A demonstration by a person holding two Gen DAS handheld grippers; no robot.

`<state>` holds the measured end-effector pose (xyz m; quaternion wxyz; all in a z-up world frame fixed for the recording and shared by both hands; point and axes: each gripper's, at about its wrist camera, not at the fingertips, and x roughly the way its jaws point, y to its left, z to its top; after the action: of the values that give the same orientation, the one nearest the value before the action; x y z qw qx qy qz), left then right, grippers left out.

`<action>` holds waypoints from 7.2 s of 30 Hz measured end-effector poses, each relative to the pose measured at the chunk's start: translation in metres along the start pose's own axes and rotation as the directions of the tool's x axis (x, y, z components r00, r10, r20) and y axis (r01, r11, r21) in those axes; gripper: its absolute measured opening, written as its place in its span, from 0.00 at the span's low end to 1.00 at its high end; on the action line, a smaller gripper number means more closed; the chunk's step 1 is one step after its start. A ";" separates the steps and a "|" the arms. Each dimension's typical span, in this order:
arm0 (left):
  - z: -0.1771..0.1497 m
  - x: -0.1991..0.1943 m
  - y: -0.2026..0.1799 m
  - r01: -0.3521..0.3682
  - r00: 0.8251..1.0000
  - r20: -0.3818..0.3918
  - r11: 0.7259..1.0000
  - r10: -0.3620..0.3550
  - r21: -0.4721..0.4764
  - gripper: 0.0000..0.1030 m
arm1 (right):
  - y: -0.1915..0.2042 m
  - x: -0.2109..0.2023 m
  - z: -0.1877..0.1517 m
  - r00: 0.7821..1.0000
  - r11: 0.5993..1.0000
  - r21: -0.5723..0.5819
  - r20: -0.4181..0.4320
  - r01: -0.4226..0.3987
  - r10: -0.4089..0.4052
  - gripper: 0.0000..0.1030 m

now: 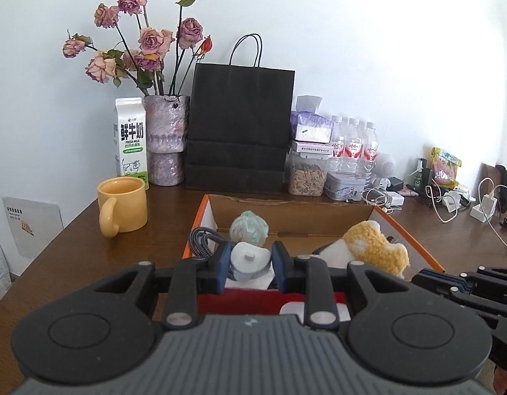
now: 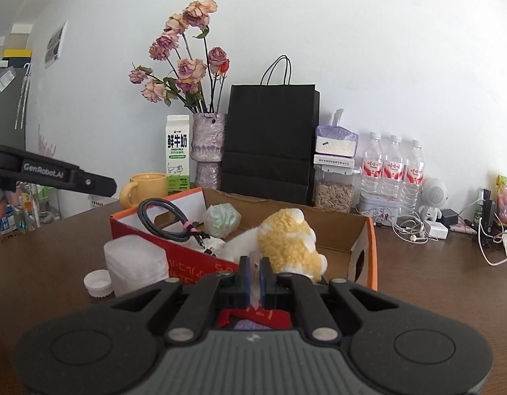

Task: Organize objects
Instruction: 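Carry the white cap and clear piece into the box and open both grippers, then move both grippers back toward the remaining clutter, then grasp the purple cloth pouch with the right gripper, then grasp the large white bottle cap with the left gripper while the right gripper holds the pouch, then carry the purple pouch and white cap into the box and open both grippers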

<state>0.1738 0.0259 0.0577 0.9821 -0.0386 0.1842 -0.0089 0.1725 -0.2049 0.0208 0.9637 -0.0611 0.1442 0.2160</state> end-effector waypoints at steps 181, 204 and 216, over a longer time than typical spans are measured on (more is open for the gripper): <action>-0.086 0.039 0.034 -0.108 0.948 -0.295 0.993 0.119 0.054 0.85 | -0.041 0.013 -0.056 0.951 0.967 0.231 -0.309 0.103 -0.027 0.12; -0.088 0.027 0.021 -0.069 0.964 -0.255 0.997 0.077 0.043 0.40 | -0.040 0.010 -0.055 0.956 0.968 0.241 -0.294 0.076 -0.002 0.12; -0.071 0.009 0.023 -0.073 0.981 -0.178 0.997 0.075 0.018 0.40 | -0.033 -0.005 -0.048 0.970 0.978 0.204 -0.241 0.037 0.014 0.12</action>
<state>0.1560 0.0439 -0.0135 0.9615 -0.0252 0.2726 0.0233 0.1705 -0.2447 -0.0214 0.9414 0.0130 0.2815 0.1853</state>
